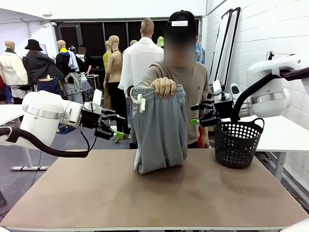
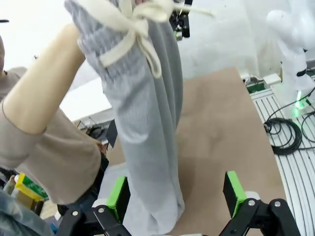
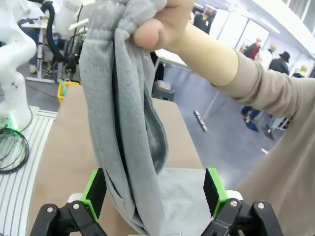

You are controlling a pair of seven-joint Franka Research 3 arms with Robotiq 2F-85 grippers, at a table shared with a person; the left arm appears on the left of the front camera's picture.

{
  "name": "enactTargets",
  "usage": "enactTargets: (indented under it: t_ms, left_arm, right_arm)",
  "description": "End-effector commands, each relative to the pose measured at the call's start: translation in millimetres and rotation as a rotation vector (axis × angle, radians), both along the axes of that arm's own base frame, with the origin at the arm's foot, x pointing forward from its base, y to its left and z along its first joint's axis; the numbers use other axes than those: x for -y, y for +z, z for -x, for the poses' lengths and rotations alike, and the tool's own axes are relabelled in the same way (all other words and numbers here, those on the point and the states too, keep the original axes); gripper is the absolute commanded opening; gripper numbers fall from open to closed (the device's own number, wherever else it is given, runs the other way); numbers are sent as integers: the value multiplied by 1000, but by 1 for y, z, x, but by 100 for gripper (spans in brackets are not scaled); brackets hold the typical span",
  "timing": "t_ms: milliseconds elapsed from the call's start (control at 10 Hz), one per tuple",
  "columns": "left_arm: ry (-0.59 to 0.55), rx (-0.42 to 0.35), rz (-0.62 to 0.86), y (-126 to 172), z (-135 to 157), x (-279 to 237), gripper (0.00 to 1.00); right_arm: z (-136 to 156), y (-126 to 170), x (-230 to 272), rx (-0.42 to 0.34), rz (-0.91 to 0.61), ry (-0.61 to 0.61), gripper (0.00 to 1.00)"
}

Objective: Fold the training pants.
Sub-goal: Grab both ends of the Training pants handed by a person.

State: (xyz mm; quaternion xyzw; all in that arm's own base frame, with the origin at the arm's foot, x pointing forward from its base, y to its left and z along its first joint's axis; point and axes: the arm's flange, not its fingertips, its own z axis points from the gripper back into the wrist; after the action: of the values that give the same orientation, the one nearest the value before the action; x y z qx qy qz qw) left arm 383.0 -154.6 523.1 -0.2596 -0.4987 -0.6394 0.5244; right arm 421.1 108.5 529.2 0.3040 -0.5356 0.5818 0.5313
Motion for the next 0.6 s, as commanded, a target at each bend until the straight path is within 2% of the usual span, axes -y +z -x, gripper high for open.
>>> enactTargets:
  t_ms: [0, 200, 500]
  left_arm:
    - [-42, -7, 74, 3, -5, 5, 100]
    - [-70, -67, 120, 9, 2, 17, 100]
    - [-70, -88, 178, 11, 4, 29, 100]
  right_arm:
    - [-10, 1, -4, -30, -29, 62, 100]
    - [-9, 4, -2, -57, -35, 88, 100]
    - [-8, 6, -3, -54, -46, 121, 100]
